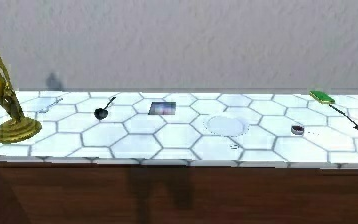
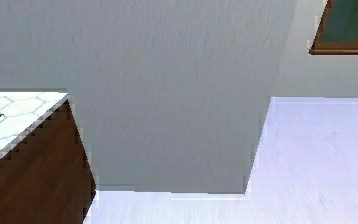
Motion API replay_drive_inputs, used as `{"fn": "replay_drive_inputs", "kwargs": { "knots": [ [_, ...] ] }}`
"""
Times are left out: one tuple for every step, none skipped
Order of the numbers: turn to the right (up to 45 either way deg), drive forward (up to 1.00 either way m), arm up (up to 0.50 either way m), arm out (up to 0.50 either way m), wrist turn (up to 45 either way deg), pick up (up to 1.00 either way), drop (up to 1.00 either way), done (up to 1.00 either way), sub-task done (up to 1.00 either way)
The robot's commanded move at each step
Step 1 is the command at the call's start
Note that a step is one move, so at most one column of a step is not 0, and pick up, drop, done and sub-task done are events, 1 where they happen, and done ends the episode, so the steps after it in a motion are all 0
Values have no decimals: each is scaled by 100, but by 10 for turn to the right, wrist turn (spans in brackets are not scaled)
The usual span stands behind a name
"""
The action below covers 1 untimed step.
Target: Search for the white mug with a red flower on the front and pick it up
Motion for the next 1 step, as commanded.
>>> {"fn": "replay_drive_inputs", "kwargs": {
  "knots": [
    [-450,0,0,0,0,0,0,0,0]
  ]
}}
